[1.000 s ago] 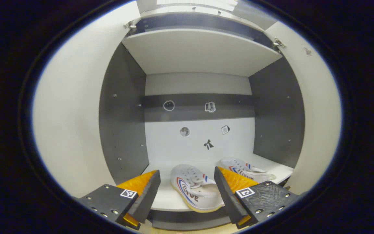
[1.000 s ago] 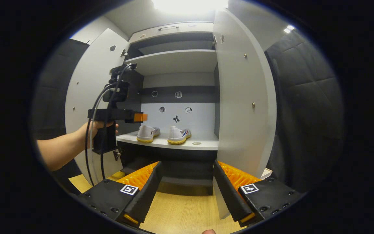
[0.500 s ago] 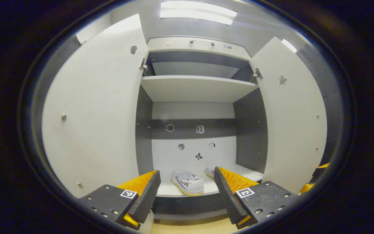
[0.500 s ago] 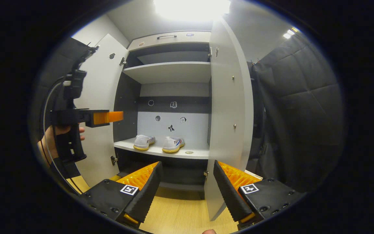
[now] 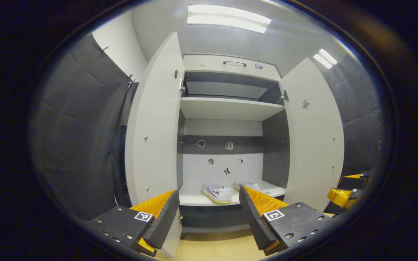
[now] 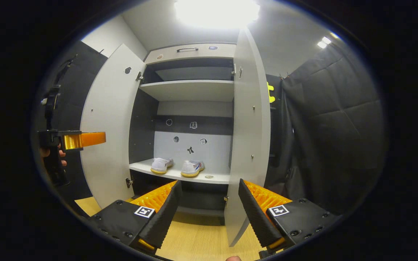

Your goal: Grab one shoe with the right hand and put it into the shoe cabinet, grab the other shoe with the left hand and put it into the shoe cabinet; then close the right door with the right hand and the left door with the left hand.

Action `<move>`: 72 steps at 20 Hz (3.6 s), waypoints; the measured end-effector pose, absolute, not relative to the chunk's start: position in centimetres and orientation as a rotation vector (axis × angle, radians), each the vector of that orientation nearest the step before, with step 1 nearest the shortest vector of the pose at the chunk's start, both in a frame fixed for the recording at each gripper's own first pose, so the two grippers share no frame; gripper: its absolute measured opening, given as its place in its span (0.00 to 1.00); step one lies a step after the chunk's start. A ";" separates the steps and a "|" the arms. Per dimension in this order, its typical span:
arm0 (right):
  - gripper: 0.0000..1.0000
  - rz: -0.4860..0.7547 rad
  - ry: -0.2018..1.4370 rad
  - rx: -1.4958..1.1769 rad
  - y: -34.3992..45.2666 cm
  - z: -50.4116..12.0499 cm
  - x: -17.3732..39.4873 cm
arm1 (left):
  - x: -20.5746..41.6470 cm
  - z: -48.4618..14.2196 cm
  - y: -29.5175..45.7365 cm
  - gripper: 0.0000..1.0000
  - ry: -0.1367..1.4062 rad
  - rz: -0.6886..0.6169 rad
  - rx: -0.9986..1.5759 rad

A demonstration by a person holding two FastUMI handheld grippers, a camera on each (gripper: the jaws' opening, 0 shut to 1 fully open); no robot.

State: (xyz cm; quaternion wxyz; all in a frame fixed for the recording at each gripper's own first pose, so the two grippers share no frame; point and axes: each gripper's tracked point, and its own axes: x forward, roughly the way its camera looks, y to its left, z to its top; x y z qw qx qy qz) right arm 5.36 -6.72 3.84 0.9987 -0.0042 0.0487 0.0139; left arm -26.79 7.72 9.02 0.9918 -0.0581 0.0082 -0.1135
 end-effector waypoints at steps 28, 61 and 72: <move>0.98 -0.542 0.041 -0.094 -25.8 9.8 7.2 | -32.9 7.9 17.7 0.93 0.069 -0.036 -0.041; 0.96 -0.290 0.025 -0.034 -15.0 9.6 11.2 | -30.6 7.0 23.2 0.93 0.069 0.058 -0.071; 0.99 -0.051 0.061 -0.056 -7.4 8.0 14.5 | -29.3 6.2 26.8 0.94 0.090 0.167 -0.051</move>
